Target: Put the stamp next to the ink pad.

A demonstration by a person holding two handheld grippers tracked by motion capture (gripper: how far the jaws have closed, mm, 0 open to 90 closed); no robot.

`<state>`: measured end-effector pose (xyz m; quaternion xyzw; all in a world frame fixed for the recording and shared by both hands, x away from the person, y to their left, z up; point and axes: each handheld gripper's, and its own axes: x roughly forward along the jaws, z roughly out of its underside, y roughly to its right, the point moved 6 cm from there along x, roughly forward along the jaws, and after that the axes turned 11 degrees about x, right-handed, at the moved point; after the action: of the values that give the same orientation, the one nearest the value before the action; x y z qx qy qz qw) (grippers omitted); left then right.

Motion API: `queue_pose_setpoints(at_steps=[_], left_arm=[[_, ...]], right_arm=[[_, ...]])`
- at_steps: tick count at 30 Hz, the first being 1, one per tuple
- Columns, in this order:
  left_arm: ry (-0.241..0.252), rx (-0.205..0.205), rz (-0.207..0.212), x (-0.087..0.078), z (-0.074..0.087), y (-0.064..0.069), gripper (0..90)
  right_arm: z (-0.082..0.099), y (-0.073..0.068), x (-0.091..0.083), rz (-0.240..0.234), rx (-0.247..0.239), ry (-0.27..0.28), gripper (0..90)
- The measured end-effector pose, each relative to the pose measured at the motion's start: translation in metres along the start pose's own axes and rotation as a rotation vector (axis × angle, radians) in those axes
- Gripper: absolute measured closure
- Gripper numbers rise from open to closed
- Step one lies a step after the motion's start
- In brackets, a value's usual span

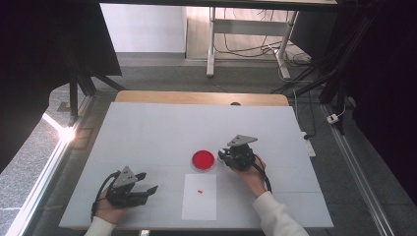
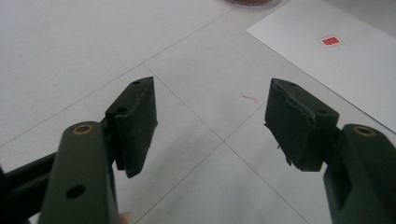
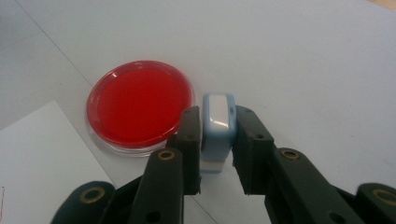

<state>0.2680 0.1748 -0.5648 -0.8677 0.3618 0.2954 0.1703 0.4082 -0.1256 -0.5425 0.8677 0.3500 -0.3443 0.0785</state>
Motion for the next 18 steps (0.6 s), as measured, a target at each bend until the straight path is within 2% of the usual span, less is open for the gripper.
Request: queue_pose_setpoints(at_steps=[10, 15, 18], left_arm=[[-0.002, 0.001, 0.002, 0.0003, 0.0005, -0.0002, 34.5], [-0.002, -0.001, 0.001, 0.0004, 0.0007, -0.0005, 34.5], [-0.002, -0.001, 0.002, 0.0005, 0.001, -0.0009, 34.5]], right_arm=[[0.0, 0.0025, 0.0006, 0.002, 0.033, 0.008, 58.0], [-0.0008, 0.0032, -0.0009, -0.008, 0.042, 0.023, 54.7], [-0.0017, 0.0034, -0.0044, -0.032, 0.051, 0.039, 50.4]])
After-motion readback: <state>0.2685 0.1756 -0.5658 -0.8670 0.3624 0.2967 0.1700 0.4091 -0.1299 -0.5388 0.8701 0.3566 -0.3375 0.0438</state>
